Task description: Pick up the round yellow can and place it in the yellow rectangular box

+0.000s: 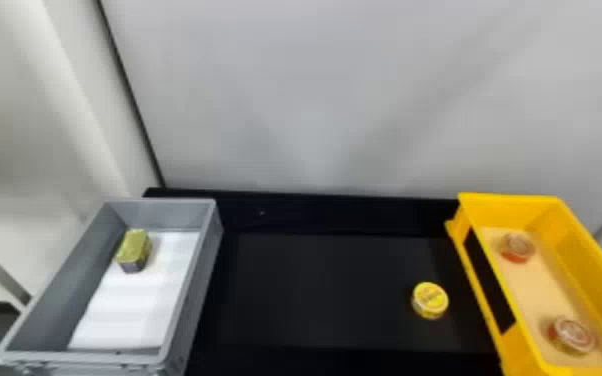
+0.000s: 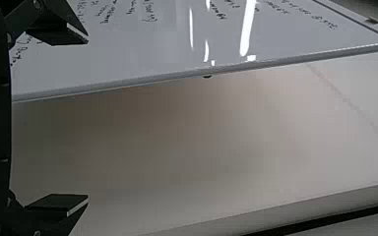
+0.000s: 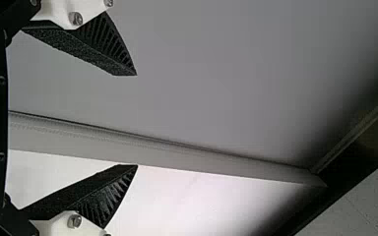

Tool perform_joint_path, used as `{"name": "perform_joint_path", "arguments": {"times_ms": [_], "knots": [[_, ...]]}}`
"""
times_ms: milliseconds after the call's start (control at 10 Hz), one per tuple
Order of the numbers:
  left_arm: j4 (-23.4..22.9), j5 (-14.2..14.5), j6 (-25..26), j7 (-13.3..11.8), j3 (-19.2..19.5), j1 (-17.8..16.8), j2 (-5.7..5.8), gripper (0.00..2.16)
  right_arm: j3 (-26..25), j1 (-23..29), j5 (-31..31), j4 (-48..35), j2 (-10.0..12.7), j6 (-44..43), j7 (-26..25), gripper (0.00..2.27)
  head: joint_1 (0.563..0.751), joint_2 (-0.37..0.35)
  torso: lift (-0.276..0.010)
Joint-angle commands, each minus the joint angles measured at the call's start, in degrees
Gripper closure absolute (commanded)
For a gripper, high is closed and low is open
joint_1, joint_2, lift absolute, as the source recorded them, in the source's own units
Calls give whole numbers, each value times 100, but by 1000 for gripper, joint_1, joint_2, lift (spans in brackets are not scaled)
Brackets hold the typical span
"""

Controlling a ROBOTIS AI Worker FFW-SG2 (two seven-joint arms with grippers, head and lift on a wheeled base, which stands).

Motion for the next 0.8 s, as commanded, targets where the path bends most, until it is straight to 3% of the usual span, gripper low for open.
{"name": "perform_joint_path", "arguments": {"times_ms": [0, 700], "knots": [[18, -3, -1, 1, 9, -2, -15, 134, 21, 12, 0, 10, 18, -54, 2, 133, 694, 14, -68], [44, -3, -54, -34, 80, 69, -15, 136, 496, 3, 88, -131, 53, 113, 107, 154, 694, 14, -68]]}}
